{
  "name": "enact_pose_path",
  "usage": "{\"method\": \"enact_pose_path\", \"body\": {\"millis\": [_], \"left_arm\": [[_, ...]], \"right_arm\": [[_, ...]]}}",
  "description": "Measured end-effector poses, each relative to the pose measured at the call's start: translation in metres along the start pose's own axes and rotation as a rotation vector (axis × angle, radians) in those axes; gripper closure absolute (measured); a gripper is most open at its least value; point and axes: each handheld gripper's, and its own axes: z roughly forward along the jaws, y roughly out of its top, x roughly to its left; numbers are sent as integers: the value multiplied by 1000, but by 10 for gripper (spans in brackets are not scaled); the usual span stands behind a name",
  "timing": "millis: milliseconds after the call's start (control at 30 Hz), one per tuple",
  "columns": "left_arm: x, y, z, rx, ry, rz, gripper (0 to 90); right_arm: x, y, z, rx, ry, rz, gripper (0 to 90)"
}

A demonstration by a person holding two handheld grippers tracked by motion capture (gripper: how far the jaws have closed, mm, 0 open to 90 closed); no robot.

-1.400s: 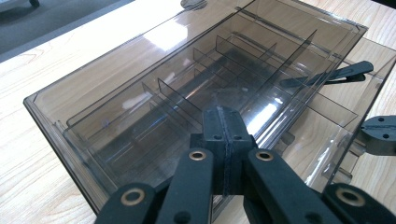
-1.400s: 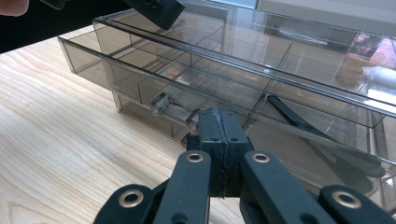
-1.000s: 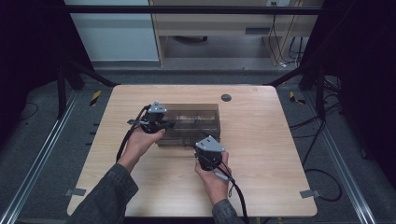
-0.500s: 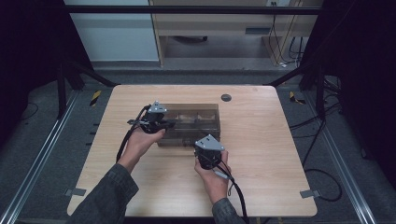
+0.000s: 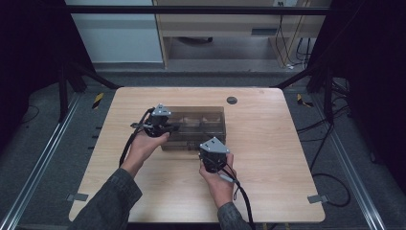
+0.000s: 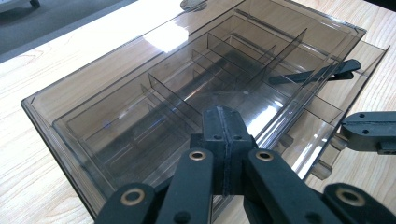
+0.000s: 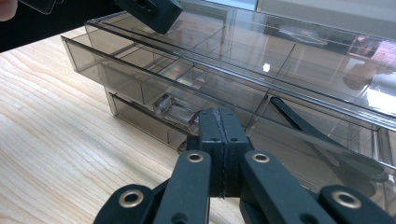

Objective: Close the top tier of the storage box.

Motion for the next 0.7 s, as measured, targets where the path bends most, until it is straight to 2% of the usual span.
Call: {"method": "enact_pose_path", "body": {"millis": [200,233,500,567,633,700], "left_arm": [[0,0,0,0,0,-1,893],[-1,0,0,-2,-2,-13,893],[0,0,0,-1,-1,-4,893],[-1,0,-1,11,1,-17,893],[-1,0,0,-1,-12,-11,893],[0,0,0,-1,0,-3,893]], "right_arm": [[-1,1,2,1,0,1,900],[-1,1,3,0,-1,2,900],[-1,3,5,1,-3,3,900],[-2,3,5,2,-3,4,900],[-2,3,5,3,-3,5,900],[-2,3,6,3,-4,3,900]]}}
